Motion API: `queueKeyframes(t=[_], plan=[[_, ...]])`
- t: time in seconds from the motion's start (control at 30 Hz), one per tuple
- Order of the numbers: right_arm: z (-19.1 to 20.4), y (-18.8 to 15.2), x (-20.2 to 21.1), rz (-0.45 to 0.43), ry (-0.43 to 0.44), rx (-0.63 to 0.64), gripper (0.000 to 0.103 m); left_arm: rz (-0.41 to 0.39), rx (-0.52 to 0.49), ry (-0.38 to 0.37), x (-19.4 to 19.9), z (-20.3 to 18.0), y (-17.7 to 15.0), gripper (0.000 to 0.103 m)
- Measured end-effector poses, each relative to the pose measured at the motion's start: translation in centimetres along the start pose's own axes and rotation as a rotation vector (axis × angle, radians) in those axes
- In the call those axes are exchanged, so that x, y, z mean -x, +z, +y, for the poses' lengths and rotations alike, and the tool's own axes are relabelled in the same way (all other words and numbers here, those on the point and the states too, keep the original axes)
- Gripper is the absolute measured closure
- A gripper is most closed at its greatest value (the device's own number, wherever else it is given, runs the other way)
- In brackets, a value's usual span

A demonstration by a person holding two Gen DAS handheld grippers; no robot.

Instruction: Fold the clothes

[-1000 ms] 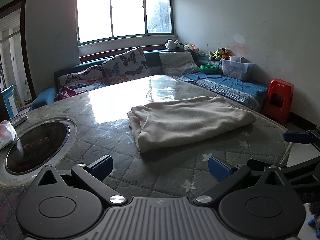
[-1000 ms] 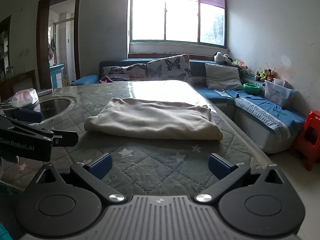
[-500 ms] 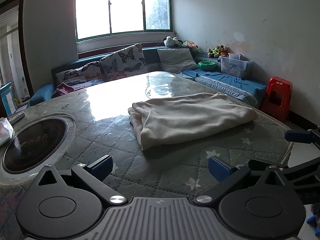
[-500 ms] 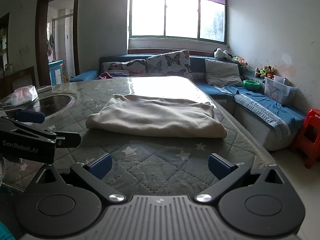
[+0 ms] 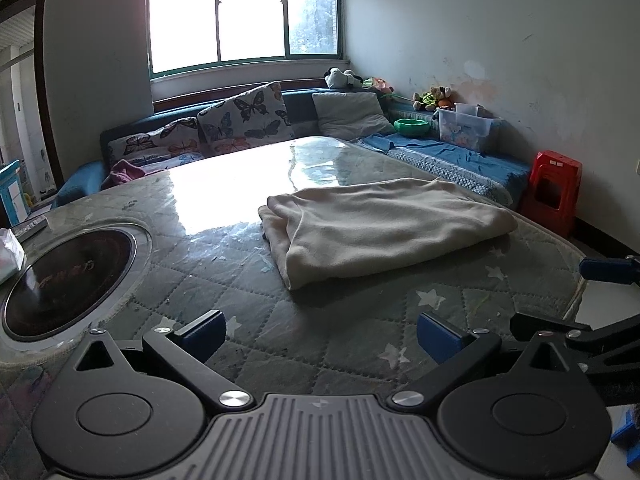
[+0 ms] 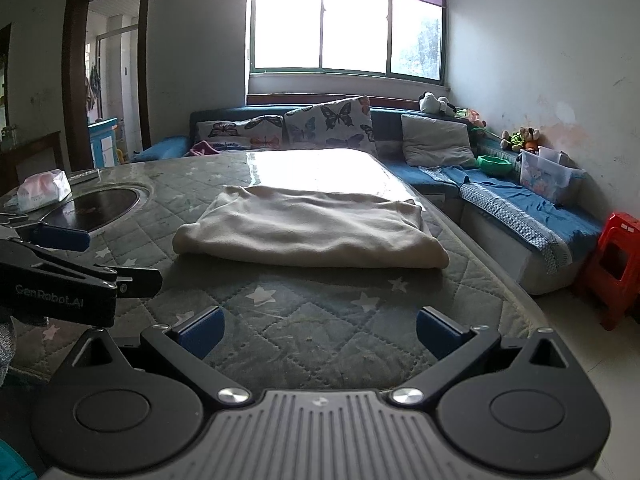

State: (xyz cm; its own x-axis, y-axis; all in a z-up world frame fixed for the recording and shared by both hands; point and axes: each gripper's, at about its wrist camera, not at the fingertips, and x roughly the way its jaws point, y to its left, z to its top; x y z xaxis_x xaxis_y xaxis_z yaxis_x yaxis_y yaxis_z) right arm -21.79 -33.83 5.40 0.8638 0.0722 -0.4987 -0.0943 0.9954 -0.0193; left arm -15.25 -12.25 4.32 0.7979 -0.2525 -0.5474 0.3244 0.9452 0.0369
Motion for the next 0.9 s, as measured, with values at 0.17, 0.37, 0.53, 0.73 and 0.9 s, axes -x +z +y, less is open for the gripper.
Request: queueKeyframes(t=[0.17, 0.37, 0.53, 0.73, 0.9], plan=[[0.3, 0.1, 0.2, 0.001, -0.004, 0.001, 0.0, 0.003, 0.004, 0.002, 0.0, 0.2, -0.1, 0.0], [0.6, 0.4, 0.6, -0.009, -0.007, 0.012, 0.0, 0.005, 0.001, -0.007, 0.0, 0.2, -0.2, 0.0], [0.8, 0.6, 0.7, -0.009, -0.007, 0.013, 0.0, 0.006, 0.0, -0.011, 0.0, 0.2, -0.3, 0.0], [0.8, 0.8, 0.4, -0.004, 0.0, 0.015, 0.0, 0.014, 0.001, -0.011, -0.3, 0.3, -0.1, 0.0], [0.8, 1.1, -0.1, 0.003, 0.012, 0.018, 0.0, 0.023, 0.002, -0.012, -0.6, 0.5, 0.2, 0.0]])
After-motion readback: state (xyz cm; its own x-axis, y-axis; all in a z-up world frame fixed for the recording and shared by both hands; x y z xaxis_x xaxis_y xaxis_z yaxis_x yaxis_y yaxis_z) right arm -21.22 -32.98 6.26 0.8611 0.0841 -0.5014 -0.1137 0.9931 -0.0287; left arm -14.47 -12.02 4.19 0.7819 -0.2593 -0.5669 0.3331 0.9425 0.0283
